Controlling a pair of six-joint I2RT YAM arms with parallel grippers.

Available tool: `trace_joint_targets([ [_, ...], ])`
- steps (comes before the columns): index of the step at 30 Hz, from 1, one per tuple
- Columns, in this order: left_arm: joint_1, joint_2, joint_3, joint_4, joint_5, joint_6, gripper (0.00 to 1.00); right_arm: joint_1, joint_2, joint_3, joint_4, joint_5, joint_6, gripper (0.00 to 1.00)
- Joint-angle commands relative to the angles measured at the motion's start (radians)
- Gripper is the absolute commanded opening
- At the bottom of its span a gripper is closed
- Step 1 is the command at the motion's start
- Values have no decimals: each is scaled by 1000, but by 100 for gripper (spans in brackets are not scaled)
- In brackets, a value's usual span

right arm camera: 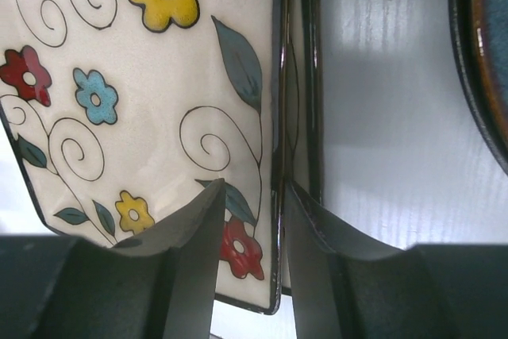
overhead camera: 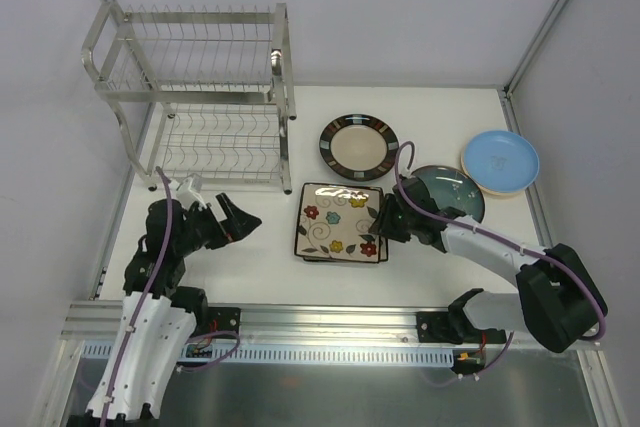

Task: Load the plates into the dish rack
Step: Grab a plate with the left arm

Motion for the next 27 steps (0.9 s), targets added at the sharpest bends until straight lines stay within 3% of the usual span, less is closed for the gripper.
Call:
trace_joint_targets([
  [1,-45,80,42,21,52,-45,99,10,11,-39,68,-35,64,39],
  [6,-159,158,51,27,-40,-58,99,9,25,-74,109,-20,113,39],
  [12,-216,230,25,76,-86,-85,99,10,66,-110,140,-7,139,36],
  [27,-383,423,-30,289,-230,-220,99,10,189,-118,200,-7,62,7],
])
